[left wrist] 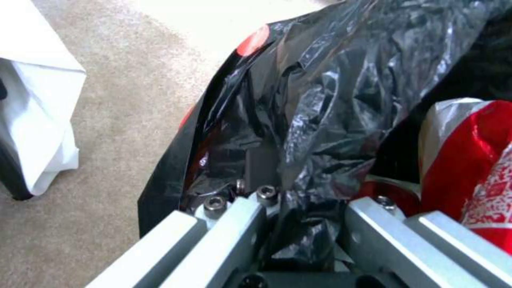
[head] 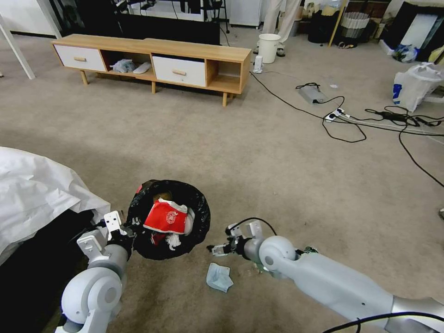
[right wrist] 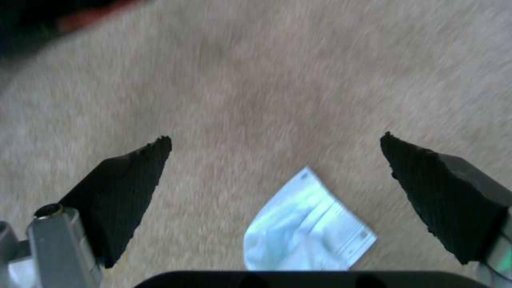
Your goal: Pick up the trash bin and place the garbage on the floor into it.
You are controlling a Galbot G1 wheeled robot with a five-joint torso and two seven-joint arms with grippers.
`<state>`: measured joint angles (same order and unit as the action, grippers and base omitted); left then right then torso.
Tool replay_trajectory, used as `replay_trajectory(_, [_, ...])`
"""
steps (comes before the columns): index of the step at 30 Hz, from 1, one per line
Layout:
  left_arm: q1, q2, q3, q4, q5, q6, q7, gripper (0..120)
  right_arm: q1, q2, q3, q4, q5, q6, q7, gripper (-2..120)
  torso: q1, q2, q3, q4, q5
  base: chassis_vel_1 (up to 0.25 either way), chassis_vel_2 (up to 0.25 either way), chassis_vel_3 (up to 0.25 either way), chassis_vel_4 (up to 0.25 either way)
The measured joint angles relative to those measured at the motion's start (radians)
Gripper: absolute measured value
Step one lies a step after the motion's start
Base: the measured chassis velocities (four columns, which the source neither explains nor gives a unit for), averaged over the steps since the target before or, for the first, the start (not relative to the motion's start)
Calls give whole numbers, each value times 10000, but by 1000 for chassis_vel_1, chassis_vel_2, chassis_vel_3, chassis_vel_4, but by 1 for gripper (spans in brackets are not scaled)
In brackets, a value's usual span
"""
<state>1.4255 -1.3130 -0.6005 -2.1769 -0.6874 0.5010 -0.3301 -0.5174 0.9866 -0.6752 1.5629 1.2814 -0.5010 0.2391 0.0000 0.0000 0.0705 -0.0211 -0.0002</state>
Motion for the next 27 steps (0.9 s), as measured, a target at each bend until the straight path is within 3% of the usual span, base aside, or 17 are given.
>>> replay_trajectory(14, [83,70,-247,38,-40,-145,227,0,807,67,-1565,-624,473,-862,131,100,0,0,0,0,1,0,0,0,0])
replay_trajectory(27, [124,41,-174,29,-37,-185,281,0,977,86,-1823,-1061,465,-970,66,100,0,0,0,-1,1,0,0,0,0])
